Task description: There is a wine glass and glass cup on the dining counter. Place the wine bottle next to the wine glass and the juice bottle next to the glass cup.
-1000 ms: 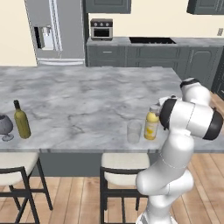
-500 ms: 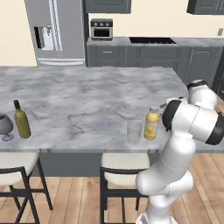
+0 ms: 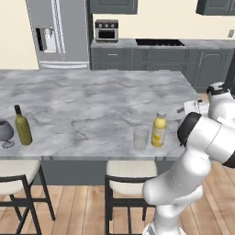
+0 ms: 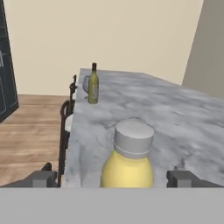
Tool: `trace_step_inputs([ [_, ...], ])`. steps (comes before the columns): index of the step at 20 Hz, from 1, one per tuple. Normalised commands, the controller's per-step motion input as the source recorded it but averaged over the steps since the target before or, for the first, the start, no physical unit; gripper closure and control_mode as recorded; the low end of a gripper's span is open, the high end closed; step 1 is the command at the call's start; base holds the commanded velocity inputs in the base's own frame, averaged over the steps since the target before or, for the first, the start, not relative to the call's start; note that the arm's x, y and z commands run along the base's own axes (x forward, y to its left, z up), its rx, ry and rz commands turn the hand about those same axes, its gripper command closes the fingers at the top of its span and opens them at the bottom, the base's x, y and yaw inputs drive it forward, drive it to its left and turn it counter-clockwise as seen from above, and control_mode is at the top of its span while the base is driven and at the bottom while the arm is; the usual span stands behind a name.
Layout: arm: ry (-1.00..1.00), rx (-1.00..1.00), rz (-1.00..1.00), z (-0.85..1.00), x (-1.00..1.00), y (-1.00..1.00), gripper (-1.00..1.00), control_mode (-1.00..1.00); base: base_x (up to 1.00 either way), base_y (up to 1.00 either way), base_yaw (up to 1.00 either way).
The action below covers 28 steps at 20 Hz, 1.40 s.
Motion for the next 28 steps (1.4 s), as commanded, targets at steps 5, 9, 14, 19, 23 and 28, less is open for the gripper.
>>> trace_step_inputs([
  [5, 0.00, -0.18, 0.00, 0.38, -0.49, -0.05, -1.00, -1.00, 0.00, 0.00, 0.00],
  [9, 0.01, -0.06, -0.15, 0.31, -0.56, -0.03, -1.00, -1.00, 0.00, 0.00, 0.00],
  [14, 0.02, 0.00, -0.33, 0.18, -0.60, 0.02, -1.00, -1.00, 0.00, 0.00, 0.00],
  [19, 0.08, 0.00, -0.48, 0.09, -0.50, 0.14, -1.00, -1.00, 0.00, 0.00, 0.00],
  [23, 0.28, 0.00, -0.44, 0.12, -0.46, 0.07, -1.00, -1.00, 0.00, 0.00, 0.00],
  [28, 0.31, 0.00, -0.41, 0.03, -0.53, 0.07, -1.00, -1.00, 0.00, 0.00, 0.00],
])
